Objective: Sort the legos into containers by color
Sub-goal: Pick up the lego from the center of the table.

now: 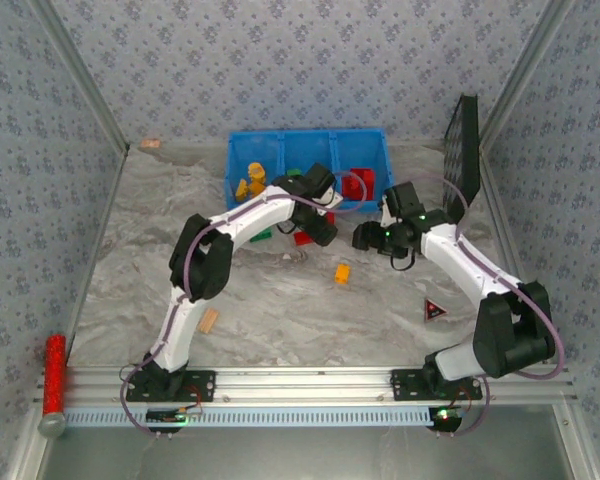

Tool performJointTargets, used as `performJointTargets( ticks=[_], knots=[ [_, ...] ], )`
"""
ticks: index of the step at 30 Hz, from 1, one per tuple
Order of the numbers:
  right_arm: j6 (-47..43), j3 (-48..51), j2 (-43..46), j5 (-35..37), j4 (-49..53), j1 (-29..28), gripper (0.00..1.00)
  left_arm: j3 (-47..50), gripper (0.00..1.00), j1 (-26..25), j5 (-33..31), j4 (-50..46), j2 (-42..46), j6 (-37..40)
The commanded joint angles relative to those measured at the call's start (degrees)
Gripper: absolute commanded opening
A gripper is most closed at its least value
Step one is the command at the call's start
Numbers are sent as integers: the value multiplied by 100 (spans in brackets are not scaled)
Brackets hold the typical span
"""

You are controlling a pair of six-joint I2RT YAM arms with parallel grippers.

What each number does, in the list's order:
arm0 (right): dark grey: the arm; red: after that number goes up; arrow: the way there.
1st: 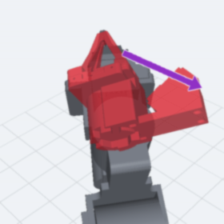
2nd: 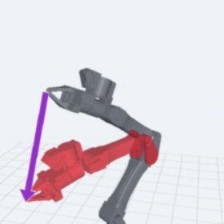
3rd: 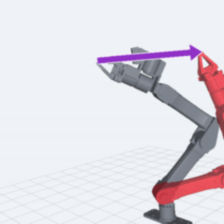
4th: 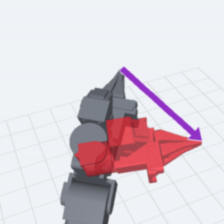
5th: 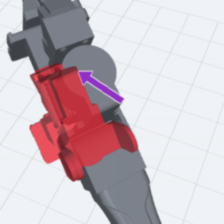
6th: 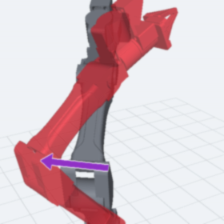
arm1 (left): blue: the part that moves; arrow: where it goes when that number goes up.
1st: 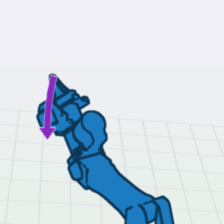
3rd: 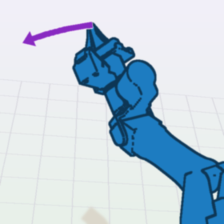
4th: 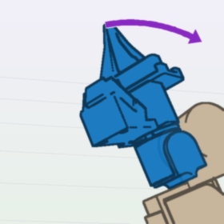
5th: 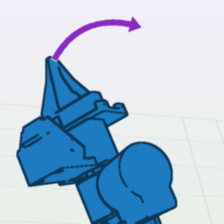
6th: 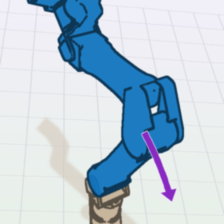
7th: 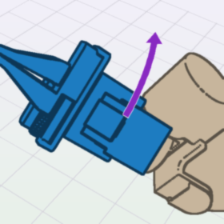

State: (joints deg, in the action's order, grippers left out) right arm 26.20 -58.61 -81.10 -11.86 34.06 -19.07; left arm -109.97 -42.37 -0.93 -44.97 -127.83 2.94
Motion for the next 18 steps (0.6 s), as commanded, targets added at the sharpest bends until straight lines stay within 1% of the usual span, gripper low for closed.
performJointTargets(
  ticks=[1,5,9,14,18],
  knots=[
    [244,103,78,-62,-119,-91,70,-438,85,20,-144,-81,-303,-440],
    [230,52,76,-28,-69,-107,70,-768,85,18,-127,-93,-568,-738],
    [176,-27,77,7,6,-114,70,-1048,83,20,-258,-194,-843,-988],
    [132,-19,100,42,195,-91,70,-1064,78,20,-276,-89,-996,-1262],
    [106,-41,98,70,274,-49,70,-1029,74,18,-383,-78,-1077,-1312]
  ],
)
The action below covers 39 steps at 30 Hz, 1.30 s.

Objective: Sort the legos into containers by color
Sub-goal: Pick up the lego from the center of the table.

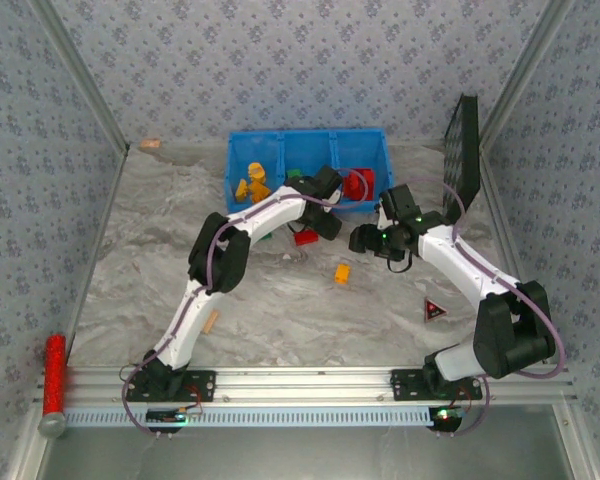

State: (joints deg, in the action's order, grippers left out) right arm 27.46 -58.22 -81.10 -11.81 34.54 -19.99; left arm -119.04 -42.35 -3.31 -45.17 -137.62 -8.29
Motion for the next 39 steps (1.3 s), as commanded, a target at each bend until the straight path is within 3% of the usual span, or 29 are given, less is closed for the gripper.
performJointTargets(
  ticks=[1,10,25,31,39],
  knots=[
    [-28,-85,99,65,241,47,70,-85,73,17,-165,-33,-107,-181],
    [-48,-102,66,13,332,100,70,402,60,30,-707,495,-12,-415],
    [-118,-179,-26,-62,435,92,70,493,37,77,-959,904,-55,-681],
    [-171,-268,-164,-144,457,98,70,524,31,112,-1180,753,-54,-776],
    [-215,-322,-433,-257,312,76,70,1221,27,123,-983,848,458,-907]
  ],
)
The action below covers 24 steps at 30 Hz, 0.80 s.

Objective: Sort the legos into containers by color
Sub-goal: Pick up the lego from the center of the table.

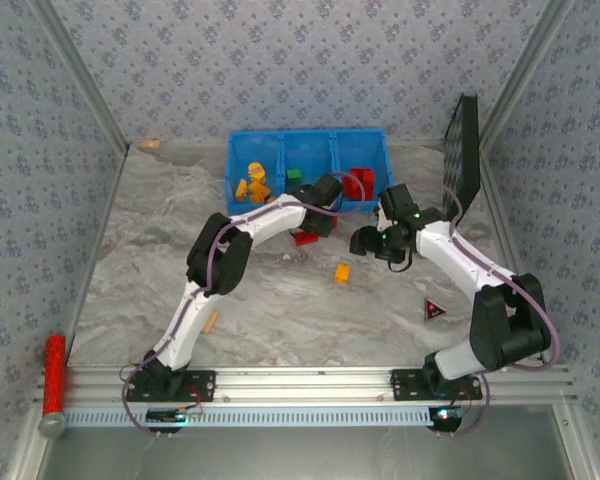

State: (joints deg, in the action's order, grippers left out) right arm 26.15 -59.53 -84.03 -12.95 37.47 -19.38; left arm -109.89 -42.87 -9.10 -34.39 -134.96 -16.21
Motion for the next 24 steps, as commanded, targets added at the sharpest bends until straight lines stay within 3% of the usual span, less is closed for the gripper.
performJointTargets(
  ticks=[1,12,24],
  knots=[
    [-107,-210,-194,-163,-17,21,70,430,26,175,-334,-213,291,-149],
    [-506,-1065,-1033,-65,-168,-36,69,1416,25,119,20,-296,1672,-310],
    [-743,-2171,-2359,1107,-801,-682,69,1553,25,494,565,-716,2974,-242]
  ],
)
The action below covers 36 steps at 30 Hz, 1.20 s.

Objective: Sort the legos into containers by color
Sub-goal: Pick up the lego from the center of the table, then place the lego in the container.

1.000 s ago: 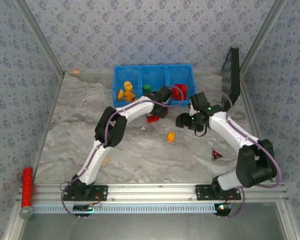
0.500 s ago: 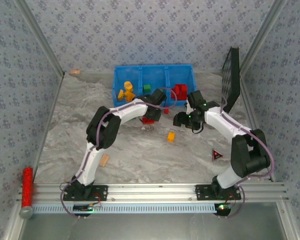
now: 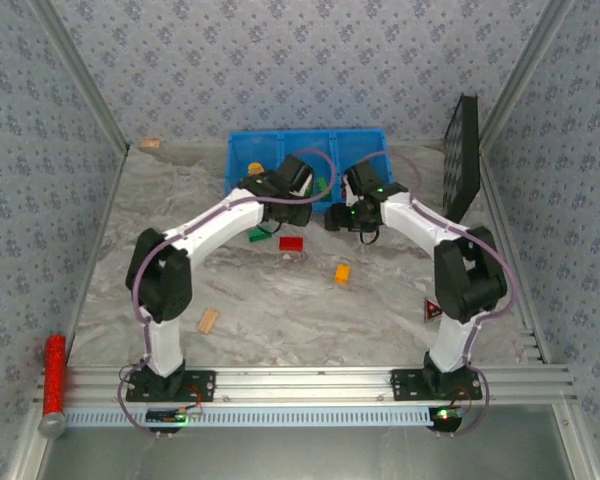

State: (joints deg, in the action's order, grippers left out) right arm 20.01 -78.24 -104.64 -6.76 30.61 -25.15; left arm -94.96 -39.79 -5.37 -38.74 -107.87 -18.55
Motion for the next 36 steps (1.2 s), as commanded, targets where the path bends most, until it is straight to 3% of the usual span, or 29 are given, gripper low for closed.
performJointTargets(
  ticks=[1,11,21,32,36],
  knots=[
    [-142,-392,-412,606,-124,-151,69,41,25,237,232,-305,353,-17],
    [252,-816,-1140,1422,-128,-299,69,-208,25,579,135,-126,707,140],
    [231,-856,-1450,1525,-595,-333,70,-1322,25,611,166,456,-457,154],
    [268,-1019,-1672,1581,-603,-359,70,-2683,24,593,322,209,-2176,-119],
    [291,-1026,-1711,1592,-583,-385,68,-3387,30,584,269,-168,-2720,-148]
  ],
)
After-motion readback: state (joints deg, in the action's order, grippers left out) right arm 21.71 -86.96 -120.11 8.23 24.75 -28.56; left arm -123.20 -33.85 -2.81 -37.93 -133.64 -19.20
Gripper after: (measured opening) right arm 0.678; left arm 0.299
